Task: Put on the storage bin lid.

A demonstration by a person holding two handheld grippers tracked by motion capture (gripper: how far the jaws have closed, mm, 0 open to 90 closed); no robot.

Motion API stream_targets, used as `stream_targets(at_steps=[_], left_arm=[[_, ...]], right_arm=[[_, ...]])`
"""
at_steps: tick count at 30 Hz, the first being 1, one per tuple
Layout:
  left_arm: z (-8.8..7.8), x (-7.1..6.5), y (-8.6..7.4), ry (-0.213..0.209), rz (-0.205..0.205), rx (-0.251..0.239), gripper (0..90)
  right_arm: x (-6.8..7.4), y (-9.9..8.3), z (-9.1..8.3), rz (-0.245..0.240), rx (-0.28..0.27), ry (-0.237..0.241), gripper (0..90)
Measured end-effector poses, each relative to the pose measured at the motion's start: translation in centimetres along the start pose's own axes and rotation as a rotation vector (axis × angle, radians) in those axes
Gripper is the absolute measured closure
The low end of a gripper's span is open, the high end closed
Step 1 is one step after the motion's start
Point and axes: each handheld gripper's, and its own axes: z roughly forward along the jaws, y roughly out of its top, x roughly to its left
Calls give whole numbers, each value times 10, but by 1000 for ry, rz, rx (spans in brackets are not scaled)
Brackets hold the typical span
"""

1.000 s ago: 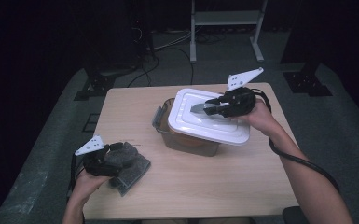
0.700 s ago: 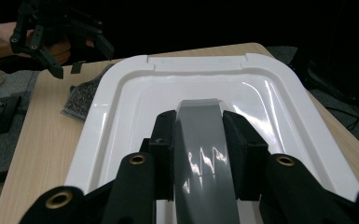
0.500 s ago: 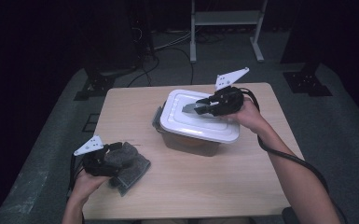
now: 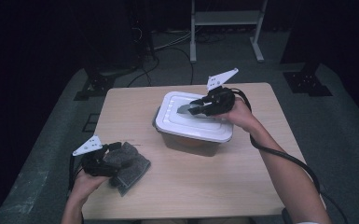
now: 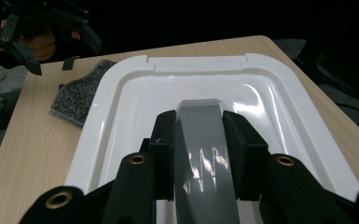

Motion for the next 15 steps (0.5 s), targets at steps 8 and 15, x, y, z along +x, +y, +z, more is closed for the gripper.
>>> stream_targets(at_steps=[8, 15], left_arm=[[-1, 0, 0, 1, 1, -2, 80], [-1, 0, 0, 0, 2, -5, 79]], right_arm=[[-3, -2, 10, 0, 16, 1, 652], [-7, -4, 18, 7, 25, 5, 652]])
